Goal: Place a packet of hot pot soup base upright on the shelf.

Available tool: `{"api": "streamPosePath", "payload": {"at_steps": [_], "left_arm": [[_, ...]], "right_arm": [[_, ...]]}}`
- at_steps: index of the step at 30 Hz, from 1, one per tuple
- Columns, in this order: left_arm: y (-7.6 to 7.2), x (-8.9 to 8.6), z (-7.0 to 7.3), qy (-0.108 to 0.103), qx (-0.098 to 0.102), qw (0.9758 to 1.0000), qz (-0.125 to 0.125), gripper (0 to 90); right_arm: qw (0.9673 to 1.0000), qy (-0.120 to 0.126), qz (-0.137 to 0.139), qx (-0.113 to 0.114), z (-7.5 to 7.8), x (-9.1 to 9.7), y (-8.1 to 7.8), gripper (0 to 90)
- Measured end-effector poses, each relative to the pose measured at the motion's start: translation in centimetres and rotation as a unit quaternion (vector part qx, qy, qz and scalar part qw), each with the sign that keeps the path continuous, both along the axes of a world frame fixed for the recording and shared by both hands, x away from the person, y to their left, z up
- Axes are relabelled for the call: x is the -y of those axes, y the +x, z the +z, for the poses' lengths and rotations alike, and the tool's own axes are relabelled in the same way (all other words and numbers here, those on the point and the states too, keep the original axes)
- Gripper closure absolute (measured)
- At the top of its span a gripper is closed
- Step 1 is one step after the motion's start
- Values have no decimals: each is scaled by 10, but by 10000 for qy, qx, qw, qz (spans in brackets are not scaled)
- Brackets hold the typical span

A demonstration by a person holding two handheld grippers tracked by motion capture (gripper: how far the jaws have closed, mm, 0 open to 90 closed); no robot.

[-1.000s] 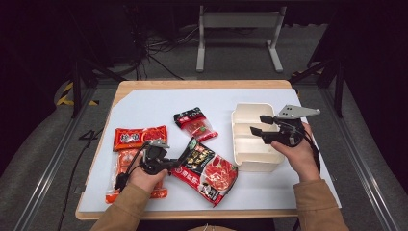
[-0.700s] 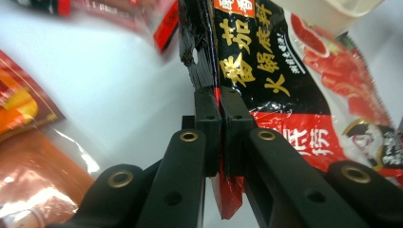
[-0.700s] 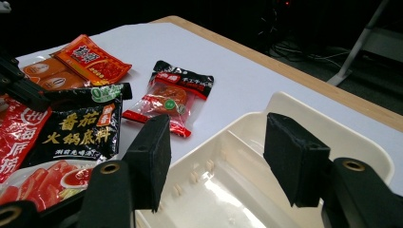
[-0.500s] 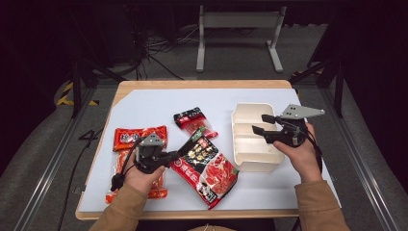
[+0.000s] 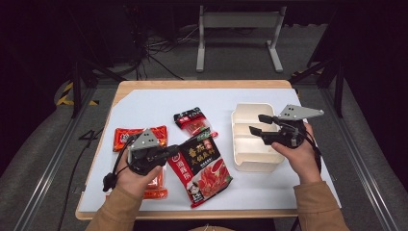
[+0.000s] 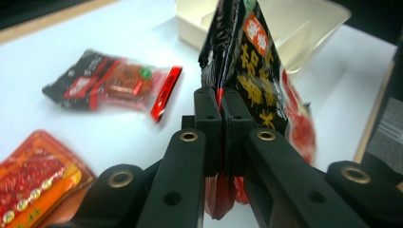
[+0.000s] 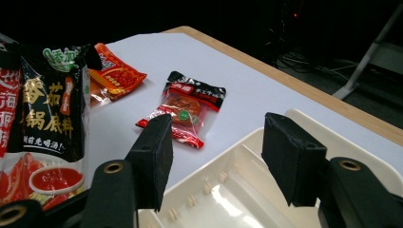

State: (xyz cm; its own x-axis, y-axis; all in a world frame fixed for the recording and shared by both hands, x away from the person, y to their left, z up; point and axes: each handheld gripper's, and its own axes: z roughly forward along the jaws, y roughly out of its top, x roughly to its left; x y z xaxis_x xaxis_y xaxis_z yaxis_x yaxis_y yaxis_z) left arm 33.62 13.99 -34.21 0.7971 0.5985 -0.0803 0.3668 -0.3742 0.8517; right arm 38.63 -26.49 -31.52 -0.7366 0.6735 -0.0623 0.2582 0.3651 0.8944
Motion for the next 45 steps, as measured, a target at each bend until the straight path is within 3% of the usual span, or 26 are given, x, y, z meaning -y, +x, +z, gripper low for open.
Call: {"api": "streamPosePath", "payload": {"at_steps": [8,15,17,19,22,26,30,41,45], "left_arm": [[-8,0,14,-19,413,9991,-114,880],[-10,-3,20,-78,606,9981,-91,877],[-10,-3,21,-103,624,9979,-107,877],[-11,-3,22,-93,633,9979,-140,877],[-11,-1,23,-100,644,9977,-169,877],[-14,0,26,-88,711,9973,-166,877],[-16,-2,29,-112,759,9969,-157,877],[-17,-6,31,-211,768,9966,-187,877],[-18,-6,31,-228,771,9966,-199,876]], "right_arm": [[9992,169,372,-32,7,-6,-5,471],[9973,294,671,-16,14,-15,-12,503],[9961,415,781,-40,16,-17,-13,499],[9924,638,1043,-162,19,-23,-14,498],[9901,649,1229,-203,23,-33,-15,479],[9847,464,1649,-320,29,-57,-15,451],[9808,215,1901,-374,34,-81,-14,421],[9716,-196,2288,-576,24,-125,-1,422],[9690,-248,2365,-671,20,-132,2,449]]}}
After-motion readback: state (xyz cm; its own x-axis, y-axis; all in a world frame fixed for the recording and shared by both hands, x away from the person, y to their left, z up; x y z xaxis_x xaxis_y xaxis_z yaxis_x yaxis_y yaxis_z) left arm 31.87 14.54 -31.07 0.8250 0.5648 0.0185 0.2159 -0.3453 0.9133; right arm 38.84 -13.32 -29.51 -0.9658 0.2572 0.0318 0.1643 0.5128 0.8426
